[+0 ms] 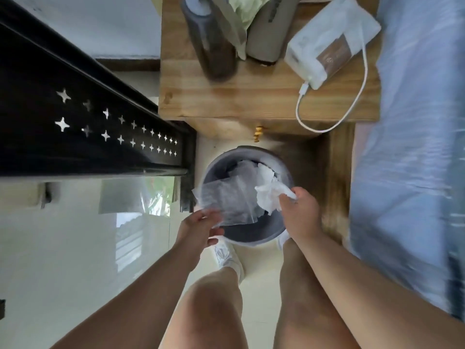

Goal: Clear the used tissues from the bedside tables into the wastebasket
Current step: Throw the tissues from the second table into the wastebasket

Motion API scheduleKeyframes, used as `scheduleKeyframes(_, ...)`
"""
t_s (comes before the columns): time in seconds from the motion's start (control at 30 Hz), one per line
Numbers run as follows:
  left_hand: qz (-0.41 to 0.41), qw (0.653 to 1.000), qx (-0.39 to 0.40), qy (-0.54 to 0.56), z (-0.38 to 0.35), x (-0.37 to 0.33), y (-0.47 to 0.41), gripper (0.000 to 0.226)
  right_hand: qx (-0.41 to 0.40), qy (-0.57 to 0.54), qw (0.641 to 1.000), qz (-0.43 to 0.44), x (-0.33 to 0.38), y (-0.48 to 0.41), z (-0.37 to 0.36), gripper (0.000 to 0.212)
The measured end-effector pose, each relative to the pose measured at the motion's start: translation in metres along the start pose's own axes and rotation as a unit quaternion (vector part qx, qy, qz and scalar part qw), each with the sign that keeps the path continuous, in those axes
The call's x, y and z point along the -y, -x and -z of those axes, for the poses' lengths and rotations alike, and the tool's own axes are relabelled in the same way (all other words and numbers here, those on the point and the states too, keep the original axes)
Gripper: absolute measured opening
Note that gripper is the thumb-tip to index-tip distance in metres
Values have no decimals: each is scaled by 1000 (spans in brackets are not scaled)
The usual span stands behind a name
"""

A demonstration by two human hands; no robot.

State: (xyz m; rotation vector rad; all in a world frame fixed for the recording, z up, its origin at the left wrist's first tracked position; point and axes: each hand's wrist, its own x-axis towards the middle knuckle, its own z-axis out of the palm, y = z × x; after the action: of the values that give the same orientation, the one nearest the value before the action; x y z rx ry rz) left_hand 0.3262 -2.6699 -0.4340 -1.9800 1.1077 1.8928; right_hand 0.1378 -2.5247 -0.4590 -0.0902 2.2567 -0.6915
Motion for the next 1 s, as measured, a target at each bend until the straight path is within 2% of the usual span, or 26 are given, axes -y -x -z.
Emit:
scheduleKeyframes(0.07, 8, 1000, 1, -13, 0, 7, -9, 13, 53, -13, 998, -45, -6, -13, -9, 18)
scheduleKeyframes(0.17, 18, 999, 0, -29, -3, 13, -13, 14, 160, -32, 982, -99, -9, -17, -12, 24)
scheduleKeyframes(0.3, 33, 999, 9, -17, -11, 11, 2, 7, 180, -27, 979, -95, -4, -4, 3, 29)
scheduleKeyframes(0.33, 37, 999, 8, -18, -13, 8, 8, 22, 184, -26, 979, -88, -1, 0, 8, 30)
scheduleKeyframes(0.4, 43, 999, -5, -24, -17, 1, 19, 48, 182, -34, 980, -73, 10, 6, 23, 28)
scheduleKeyframes(0.43, 37, 999, -14, -29, -19, -4, 26, 48, 176, -38, 982, -64, 19, 9, 32, 22)
scheduleKeyframes(0.53, 1, 999, -31, -24, -26, -30, 47, 24, 146, -49, 988, -29, 53, 14, 61, 16)
scheduleKeyframes(0.6, 5, 999, -31, 38, -32, -55, 60, 13, 128, -62, 990, 4, 83, 16, 81, 17)
scheduleKeyframes(0.73, -19, 993, -41, 105, -45, -117, 78, 14, 101, -110, 986, 74, 149, 12, 123, 21)
scheduleKeyframes(0.83, -64, 979, -91, 171, -40, -172, 81, 12, 72, -132, 980, 131, 195, -2, 150, 20)
scheduleKeyframes(1.0, -134, 958, -154, 203, -11, -260, 67, 14, 36, -134, 972, 191, 261, -44, 174, 17)
